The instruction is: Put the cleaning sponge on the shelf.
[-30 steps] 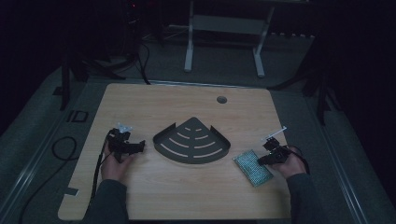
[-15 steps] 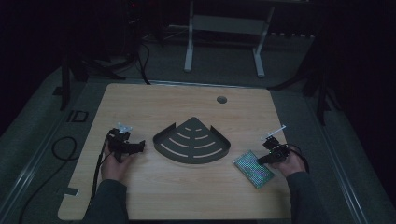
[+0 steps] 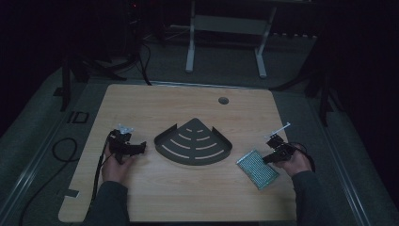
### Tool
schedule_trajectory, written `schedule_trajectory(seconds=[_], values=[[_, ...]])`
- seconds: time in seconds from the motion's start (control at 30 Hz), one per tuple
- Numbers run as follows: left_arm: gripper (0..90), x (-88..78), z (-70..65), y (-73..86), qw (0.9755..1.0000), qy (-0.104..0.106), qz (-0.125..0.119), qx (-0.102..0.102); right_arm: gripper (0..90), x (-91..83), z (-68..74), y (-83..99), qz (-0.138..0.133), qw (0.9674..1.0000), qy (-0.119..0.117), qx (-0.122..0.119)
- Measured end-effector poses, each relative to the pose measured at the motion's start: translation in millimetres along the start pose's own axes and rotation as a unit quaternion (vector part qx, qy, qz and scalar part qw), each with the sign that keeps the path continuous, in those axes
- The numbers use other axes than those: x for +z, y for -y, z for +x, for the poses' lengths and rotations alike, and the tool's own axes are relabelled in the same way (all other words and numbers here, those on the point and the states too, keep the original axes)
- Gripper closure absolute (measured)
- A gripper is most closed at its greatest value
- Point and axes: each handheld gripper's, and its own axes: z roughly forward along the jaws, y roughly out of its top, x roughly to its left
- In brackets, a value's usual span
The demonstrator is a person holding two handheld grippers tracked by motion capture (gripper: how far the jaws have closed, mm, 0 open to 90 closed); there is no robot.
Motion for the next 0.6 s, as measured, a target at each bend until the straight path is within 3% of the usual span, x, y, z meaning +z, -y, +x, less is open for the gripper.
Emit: schedule_trajectory(seconds=[0.6], values=[[7.9, 0.0, 0.0, 0.0, 1.0, 0.0, 0.0, 0.0, 89.7, -30.6, 7.3, -25.6, -0.007, 0.9995, 0.023, -0.022]])
